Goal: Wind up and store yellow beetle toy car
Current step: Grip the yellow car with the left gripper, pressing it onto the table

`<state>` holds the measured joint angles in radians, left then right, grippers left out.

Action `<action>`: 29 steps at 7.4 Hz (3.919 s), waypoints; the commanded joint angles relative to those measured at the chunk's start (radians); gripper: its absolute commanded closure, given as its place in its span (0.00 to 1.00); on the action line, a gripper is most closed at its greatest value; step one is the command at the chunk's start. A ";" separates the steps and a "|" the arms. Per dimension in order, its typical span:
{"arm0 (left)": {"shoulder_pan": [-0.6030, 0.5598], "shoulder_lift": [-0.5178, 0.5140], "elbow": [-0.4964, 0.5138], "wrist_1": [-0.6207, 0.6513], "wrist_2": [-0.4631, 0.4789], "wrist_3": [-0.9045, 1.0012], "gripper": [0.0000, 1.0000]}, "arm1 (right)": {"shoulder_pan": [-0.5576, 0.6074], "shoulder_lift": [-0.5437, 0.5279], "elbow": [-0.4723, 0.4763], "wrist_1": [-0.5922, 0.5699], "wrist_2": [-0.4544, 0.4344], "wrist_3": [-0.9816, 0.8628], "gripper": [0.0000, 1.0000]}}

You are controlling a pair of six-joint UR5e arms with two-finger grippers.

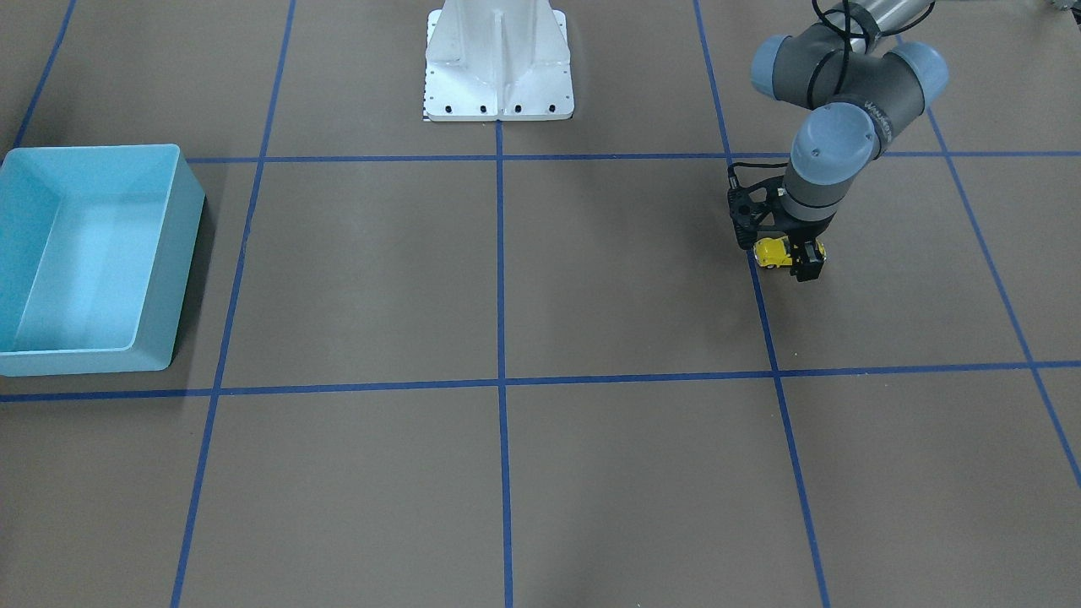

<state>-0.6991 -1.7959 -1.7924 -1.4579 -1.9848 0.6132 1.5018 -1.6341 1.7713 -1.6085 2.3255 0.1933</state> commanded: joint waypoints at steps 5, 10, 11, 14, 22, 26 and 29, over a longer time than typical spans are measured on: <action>0.006 -0.011 0.025 -0.001 -0.032 -0.003 0.00 | 0.000 0.010 0.000 0.001 -0.002 0.000 0.00; 0.015 -0.002 0.033 -0.002 -0.048 -0.001 0.01 | 0.000 0.011 0.002 0.002 -0.002 -0.002 0.00; 0.015 0.003 0.030 -0.002 -0.054 0.000 0.05 | 0.000 0.011 0.007 0.002 0.000 -0.002 0.00; 0.013 0.004 0.025 -0.001 -0.054 -0.001 0.18 | 0.000 0.045 0.011 0.001 0.006 0.000 0.00; 0.003 0.053 -0.053 0.004 -0.068 0.013 1.00 | 0.000 0.045 0.002 0.001 0.000 -0.002 0.00; -0.020 0.082 -0.099 -0.060 -0.068 0.013 1.00 | 0.000 0.045 0.000 0.001 0.000 -0.002 0.00; -0.031 0.136 -0.105 -0.234 -0.071 0.013 1.00 | 0.000 0.043 -0.001 0.001 0.000 -0.002 0.00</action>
<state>-0.7270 -1.6784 -1.9000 -1.6229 -2.0541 0.6259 1.5018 -1.5898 1.7711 -1.6076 2.3255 0.1907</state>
